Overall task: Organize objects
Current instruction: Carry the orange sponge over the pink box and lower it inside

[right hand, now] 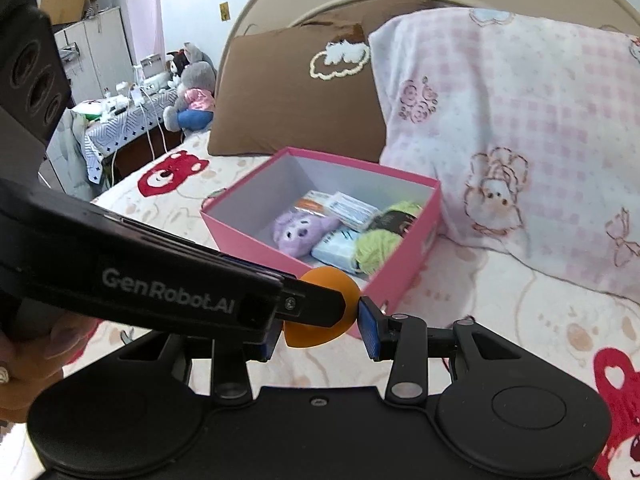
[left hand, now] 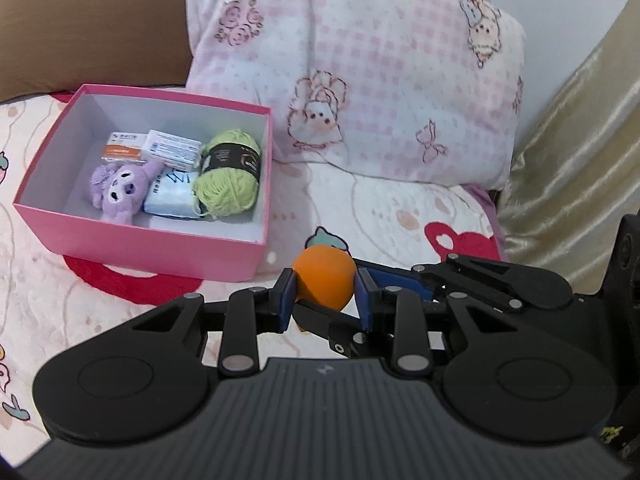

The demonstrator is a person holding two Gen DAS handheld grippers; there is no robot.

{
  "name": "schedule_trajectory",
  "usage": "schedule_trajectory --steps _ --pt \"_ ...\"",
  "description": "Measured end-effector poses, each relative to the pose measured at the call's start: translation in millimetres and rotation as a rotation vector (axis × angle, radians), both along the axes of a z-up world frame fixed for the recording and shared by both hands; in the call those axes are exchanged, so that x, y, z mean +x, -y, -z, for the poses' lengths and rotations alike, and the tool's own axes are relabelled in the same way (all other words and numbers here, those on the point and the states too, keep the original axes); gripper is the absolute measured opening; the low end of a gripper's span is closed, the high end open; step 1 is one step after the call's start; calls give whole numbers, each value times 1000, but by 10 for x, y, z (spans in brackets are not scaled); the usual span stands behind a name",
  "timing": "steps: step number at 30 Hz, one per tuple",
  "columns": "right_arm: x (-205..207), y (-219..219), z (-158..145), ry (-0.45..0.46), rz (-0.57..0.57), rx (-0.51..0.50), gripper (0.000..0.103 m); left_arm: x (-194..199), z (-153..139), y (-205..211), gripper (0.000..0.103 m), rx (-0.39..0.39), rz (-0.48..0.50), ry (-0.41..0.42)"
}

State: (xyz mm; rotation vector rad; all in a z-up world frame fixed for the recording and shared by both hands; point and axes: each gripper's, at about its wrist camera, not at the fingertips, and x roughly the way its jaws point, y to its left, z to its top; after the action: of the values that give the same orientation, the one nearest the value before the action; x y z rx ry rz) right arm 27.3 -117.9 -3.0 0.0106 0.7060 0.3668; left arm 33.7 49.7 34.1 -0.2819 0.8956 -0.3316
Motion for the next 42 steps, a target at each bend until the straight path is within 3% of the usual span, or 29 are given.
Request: schedule_trajectory --steps 15,25,34,42 --pt "443 -313 6 -23 -82 20 46 299 52 -527 29 -43 -52 -41" --pt "1172 -474 38 -113 -122 69 46 866 34 -836 29 -2 -115 -92" --pt "1822 -496 395 -261 -179 50 46 1364 449 -988 29 -7 -172 -189" --pt "2236 -763 810 -360 -218 -32 46 1680 914 -1125 29 20 -225 -265"
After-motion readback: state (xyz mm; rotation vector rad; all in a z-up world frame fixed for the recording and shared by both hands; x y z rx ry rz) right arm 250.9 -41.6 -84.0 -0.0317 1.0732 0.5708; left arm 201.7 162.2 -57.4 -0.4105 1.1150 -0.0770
